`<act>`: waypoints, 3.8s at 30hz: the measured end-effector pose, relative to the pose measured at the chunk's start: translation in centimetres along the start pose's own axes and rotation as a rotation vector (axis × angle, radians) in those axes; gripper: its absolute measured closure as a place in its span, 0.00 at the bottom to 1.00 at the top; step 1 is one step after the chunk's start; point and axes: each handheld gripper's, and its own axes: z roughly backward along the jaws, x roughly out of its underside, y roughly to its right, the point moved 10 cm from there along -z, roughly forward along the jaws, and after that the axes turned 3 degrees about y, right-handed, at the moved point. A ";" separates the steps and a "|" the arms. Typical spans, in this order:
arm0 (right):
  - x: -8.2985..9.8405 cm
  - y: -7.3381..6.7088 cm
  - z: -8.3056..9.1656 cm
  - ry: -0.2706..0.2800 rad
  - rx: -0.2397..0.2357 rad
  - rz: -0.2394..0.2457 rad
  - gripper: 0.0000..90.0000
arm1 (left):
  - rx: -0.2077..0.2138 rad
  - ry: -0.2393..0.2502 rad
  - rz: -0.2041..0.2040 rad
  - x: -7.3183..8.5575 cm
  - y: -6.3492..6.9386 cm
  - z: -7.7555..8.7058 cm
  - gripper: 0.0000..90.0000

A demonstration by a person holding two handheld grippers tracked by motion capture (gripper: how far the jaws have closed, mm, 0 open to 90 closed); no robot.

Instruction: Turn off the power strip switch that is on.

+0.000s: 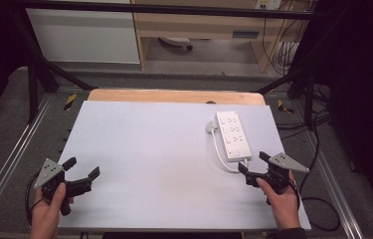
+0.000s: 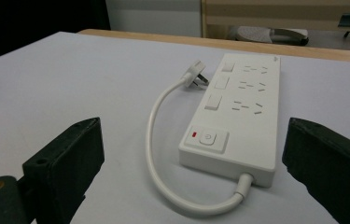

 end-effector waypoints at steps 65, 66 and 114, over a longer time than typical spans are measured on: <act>-10.3 2.9 -12.0 -0.058 0.073 0.147 1.00 | 0.036 -0.094 -0.071 1.5 1.7 -0.6 0.06; -10.3 2.9 -12.0 -0.058 0.073 0.147 1.00 | 0.042 -0.089 -0.054 1.5 1.8 -0.6 0.06; -5.3 4.5 -17.3 -0.238 0.093 0.106 1.00 | 0.066 -0.150 -0.077 2.6 2.7 -0.7 0.06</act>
